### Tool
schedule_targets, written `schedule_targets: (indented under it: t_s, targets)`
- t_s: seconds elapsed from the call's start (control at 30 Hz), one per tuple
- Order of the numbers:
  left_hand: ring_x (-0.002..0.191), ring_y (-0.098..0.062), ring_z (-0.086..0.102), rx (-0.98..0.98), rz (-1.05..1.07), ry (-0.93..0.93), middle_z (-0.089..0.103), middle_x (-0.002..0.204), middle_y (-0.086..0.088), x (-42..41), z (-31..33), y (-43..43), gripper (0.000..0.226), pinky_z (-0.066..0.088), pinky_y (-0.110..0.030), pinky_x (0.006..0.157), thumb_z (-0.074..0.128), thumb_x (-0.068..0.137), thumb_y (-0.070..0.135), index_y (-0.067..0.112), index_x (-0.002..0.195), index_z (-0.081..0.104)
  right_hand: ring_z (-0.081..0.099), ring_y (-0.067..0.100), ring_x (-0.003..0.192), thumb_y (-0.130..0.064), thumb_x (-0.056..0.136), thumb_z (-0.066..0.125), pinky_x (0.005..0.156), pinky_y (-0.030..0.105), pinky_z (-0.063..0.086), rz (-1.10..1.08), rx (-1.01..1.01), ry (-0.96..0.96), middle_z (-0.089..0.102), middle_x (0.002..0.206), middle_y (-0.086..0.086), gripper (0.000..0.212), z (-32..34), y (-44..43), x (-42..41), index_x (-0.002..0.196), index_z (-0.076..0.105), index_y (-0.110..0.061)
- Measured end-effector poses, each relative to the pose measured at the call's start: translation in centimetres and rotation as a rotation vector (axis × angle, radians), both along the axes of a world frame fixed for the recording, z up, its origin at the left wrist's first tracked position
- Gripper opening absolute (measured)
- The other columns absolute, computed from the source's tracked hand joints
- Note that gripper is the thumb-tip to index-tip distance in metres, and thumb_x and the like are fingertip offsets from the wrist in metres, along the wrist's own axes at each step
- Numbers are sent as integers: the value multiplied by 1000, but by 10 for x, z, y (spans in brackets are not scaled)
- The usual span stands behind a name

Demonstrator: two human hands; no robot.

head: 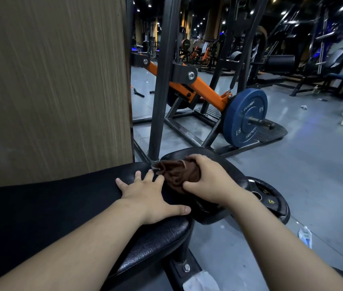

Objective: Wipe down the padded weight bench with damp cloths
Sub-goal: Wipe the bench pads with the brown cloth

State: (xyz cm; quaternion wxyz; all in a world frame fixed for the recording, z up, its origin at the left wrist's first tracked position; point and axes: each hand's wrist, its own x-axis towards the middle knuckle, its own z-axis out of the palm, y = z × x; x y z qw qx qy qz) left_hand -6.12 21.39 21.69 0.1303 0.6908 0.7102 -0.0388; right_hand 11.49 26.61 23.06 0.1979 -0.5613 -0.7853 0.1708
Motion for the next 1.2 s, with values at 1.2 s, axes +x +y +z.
schedule_targets:
  t_s: [1.2]
  targets:
    - [149,-4,-16,-106,-81,-74,-20,161,18,-35,7,-5,142,-10,-63,117,48,51,100,27,157,-9,64,21,91,-25,91,56,71,28,50,319,-180,-371,67,88,-10,25,41,120,-60,106,71,-38]
